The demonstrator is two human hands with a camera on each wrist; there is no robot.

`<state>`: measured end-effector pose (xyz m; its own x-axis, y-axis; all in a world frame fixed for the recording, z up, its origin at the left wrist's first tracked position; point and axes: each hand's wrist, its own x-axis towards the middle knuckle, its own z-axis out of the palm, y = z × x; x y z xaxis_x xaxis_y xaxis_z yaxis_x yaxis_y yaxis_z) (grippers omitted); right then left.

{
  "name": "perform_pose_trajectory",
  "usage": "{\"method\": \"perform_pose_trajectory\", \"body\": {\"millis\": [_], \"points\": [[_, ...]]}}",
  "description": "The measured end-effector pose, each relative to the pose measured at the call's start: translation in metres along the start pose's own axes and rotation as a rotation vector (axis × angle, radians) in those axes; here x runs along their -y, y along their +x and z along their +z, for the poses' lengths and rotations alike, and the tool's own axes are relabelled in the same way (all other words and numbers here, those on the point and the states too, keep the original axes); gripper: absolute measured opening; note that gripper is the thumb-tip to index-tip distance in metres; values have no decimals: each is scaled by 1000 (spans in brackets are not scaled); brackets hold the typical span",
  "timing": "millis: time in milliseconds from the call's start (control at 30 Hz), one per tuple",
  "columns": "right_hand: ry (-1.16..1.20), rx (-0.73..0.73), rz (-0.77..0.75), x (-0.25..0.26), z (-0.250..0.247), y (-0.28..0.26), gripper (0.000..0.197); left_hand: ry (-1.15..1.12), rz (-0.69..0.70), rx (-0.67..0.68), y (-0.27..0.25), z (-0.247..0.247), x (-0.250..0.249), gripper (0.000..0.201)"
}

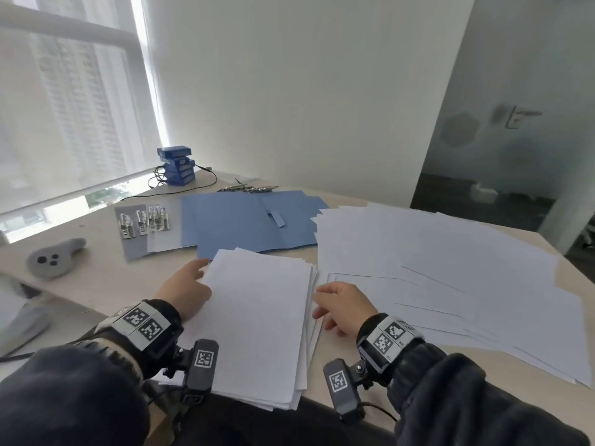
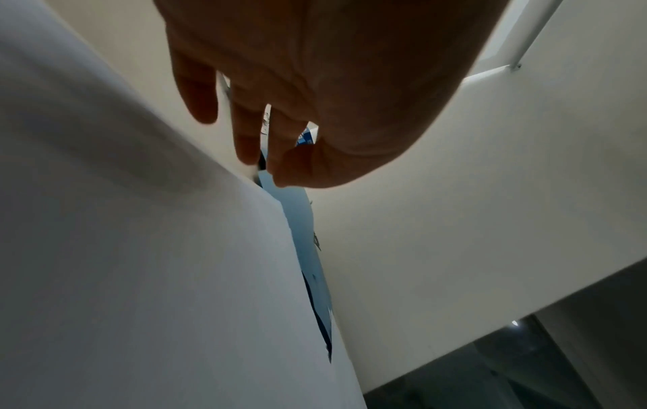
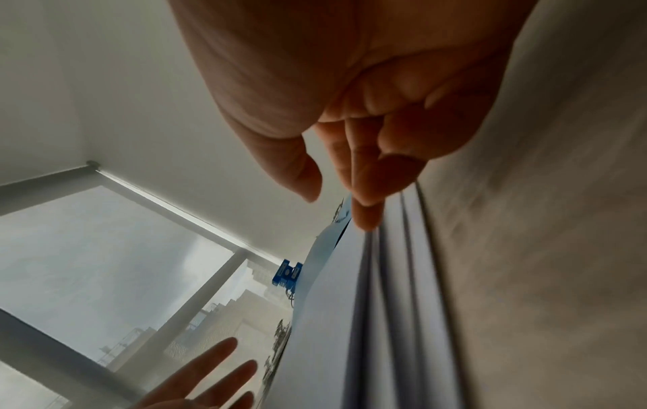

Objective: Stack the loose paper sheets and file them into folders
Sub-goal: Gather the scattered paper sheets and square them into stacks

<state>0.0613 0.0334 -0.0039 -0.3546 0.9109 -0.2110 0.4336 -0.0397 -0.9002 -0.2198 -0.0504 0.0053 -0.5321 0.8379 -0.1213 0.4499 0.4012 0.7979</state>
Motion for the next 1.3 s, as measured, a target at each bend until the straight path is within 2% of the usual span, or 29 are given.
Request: {"method": "perform_pose_trajectory", "body": {"millis": [100, 267, 500, 633, 767, 867, 1000, 1133, 1300], "points": [[7, -119, -40, -12, -27, -1, 14, -43, 115, 10, -8, 20, -18, 63], [70, -364, -89, -43, -74, -13, 12, -155, 249, 210, -32, 77, -59, 38], [142, -682, -81, -93, -149, -47, 16, -145, 365, 421, -60, 168, -103, 33], [118, -861, 4, -127, -197, -77, 18, -160, 398, 465, -69, 217, -124, 31], [31, -998, 205, -161, -237, -105, 17, -112, 407, 472, -70, 254, -142, 31], [-136, -977, 382, -172, -259, -120, 25, -26, 398, 435, -64, 271, -155, 31], [-333, -805, 522, -176, -275, -124, 47, 273, 391, 345, -42, 292, -167, 47], [-483, -635, 539, -180, -274, -115, 59, 610, 399, 367, -30, 304, -168, 65], [-590, -510, 496, -172, -264, -104, 67, 718, 413, 453, -35, 314, -169, 77]]}}
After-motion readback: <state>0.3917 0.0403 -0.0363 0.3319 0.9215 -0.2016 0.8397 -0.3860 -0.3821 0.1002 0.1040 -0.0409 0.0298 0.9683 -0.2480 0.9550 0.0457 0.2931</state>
